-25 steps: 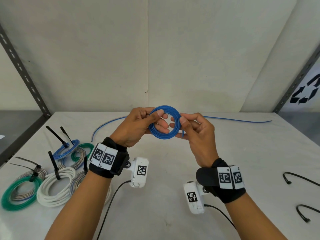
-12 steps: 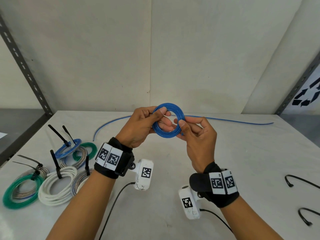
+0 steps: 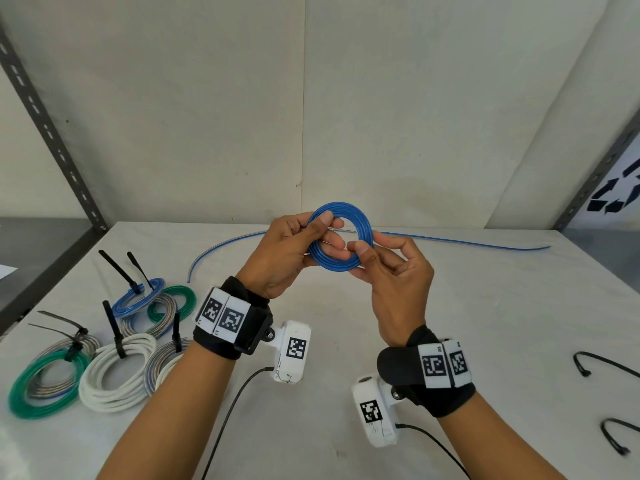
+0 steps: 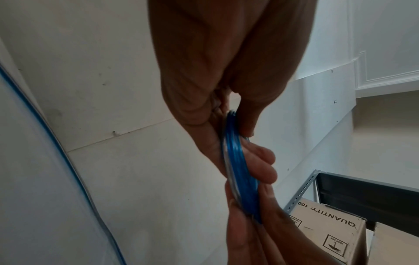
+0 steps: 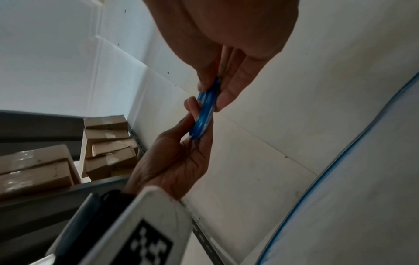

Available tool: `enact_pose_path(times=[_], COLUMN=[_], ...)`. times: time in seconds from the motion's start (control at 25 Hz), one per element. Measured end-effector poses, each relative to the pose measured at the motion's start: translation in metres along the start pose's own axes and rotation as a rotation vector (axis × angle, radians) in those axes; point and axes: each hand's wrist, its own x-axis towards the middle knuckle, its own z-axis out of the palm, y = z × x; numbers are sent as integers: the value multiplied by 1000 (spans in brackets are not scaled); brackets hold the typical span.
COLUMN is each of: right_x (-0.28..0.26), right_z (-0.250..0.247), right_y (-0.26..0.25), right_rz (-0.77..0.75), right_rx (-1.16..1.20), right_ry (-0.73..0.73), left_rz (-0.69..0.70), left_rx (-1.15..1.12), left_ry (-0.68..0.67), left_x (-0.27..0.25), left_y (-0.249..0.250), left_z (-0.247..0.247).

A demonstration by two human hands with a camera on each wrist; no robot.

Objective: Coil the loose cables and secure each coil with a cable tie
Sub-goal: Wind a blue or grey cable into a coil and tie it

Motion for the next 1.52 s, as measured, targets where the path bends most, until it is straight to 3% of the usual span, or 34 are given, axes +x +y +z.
enact_pose_path(times=[0.12, 0.32, 0.52, 0.76, 1.0, 1.08, 1.16, 1.28, 1.4, 1.52], right_x=[11, 29, 34, 35, 34, 44, 52, 46, 43, 54], right_z=[-12, -36, -69, -138, -237, -280, -325, -364, -365, -343], right_y=[-5, -15, -40, -75, -95, -90, -82, -69, -62, -65], right_rz=[-14, -50, -54, -80, 175, 271, 419, 574, 521, 524], right_rx=[-21, -263, -441, -517, -682, -986, -1527, -1908, -1990, -1806], right_ry=[-60, -420, -540, -409, -257, -95, 0, -76, -67, -5], left_rz=[-87, -247, -337, -370, -390, -414, -428, -421, -407, -390], left_rx=[28, 97, 155, 164, 313, 365, 376, 339, 304, 280], left_ry=[-37, -146, -284, -329, -357, -358, -352, -351, -349, -303], left_x=[2, -3, 4, 27, 37, 33, 27, 23, 22, 25], left_y=[2, -6, -9, -22, -60, -70, -76, -81, -81, -82], left_z=[1, 15, 44, 130, 219, 236, 243, 247, 246, 232])
